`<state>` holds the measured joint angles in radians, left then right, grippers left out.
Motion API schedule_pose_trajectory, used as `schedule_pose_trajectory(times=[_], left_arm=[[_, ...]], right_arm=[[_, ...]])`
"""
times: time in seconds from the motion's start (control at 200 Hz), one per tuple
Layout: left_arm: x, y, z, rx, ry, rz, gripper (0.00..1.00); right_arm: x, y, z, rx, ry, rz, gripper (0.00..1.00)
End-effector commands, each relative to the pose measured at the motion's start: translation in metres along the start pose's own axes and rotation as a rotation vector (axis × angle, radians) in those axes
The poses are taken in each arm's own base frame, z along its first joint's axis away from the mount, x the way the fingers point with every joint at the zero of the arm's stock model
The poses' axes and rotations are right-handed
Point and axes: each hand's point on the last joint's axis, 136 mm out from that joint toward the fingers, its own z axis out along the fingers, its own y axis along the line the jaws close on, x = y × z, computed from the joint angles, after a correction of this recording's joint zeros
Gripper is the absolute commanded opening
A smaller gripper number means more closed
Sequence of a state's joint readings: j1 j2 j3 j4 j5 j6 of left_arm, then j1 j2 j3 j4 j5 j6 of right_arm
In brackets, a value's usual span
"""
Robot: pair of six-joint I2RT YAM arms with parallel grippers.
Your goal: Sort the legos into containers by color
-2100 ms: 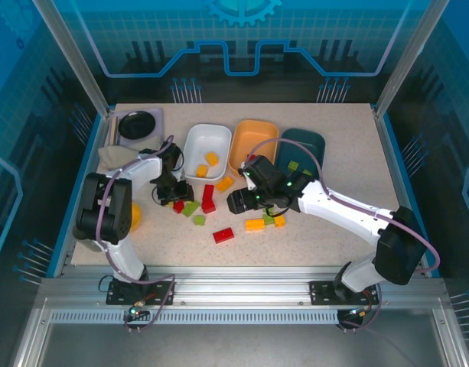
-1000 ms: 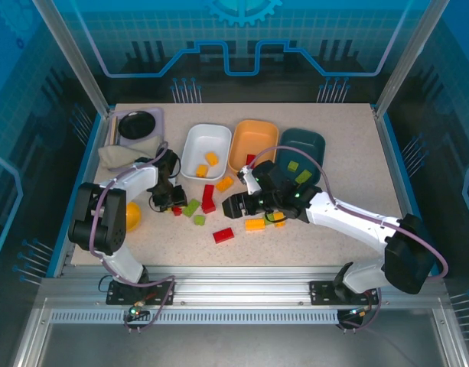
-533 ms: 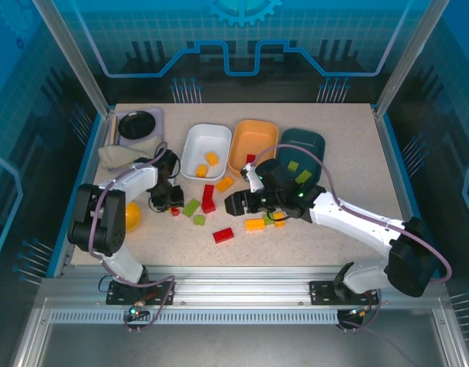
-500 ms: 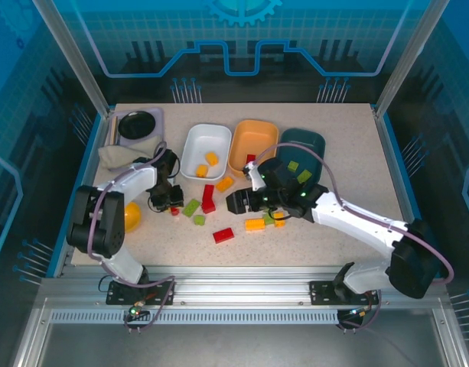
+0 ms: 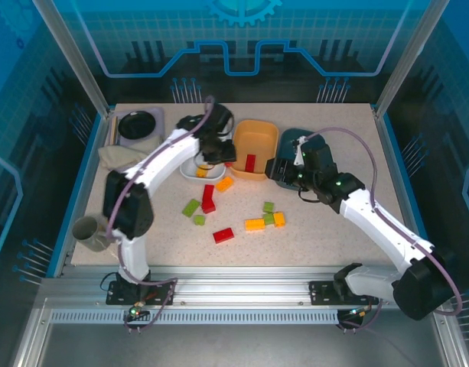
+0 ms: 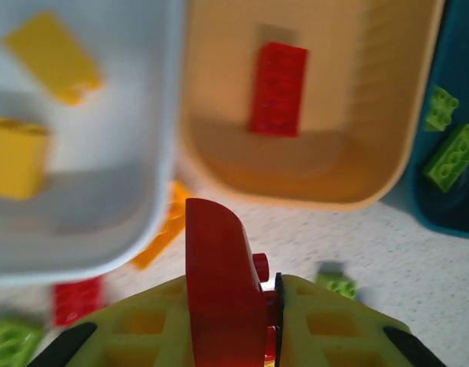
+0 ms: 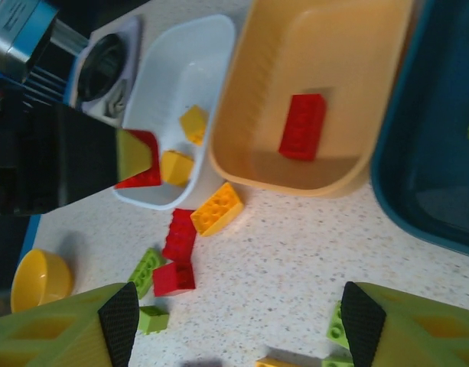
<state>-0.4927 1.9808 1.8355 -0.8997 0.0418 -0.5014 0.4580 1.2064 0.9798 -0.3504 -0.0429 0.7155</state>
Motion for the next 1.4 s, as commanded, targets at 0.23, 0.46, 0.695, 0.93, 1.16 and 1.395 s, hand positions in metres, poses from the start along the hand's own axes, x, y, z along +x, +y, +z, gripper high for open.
schedule_pose_trajectory(times=[0.23, 0.46, 0.695, 0.93, 1.16, 1.395], left_arm=[[-0.017, -0.066, 0.094, 0.039, 0.091, 0.02, 0.22], [-0.013, -0.074, 0.108, 0.081, 0.116, -0.014, 0.43], [-0.041, -0.101, 0.024, 0.164, -0.025, -0.015, 0.6], [-0.037, -0.062, -0.086, 0.196, -0.15, -0.191, 0.67], [0.061, 0.029, -0.11, 0.199, -0.12, -0.386, 0.73], [0.185, 0.104, -0.074, 0.047, 0.052, -0.529, 0.72]], right_arm=[[-0.013, -0.028, -0.013, 0.094, 0.019, 0.088, 0.73], [-0.003, -0.036, -0.017, 0.124, 0.065, 0.059, 0.73], [0.027, -0.035, -0.023, 0.166, 0.138, -0.083, 0.72], [0.077, 0.009, -0.022, 0.067, 0.241, -0.535, 0.72], [0.11, 0.015, -0.013, 0.049, 0.344, -0.748, 0.72], [0.127, 0.046, -0.015, -0.063, 0.324, -0.706, 0.73]])
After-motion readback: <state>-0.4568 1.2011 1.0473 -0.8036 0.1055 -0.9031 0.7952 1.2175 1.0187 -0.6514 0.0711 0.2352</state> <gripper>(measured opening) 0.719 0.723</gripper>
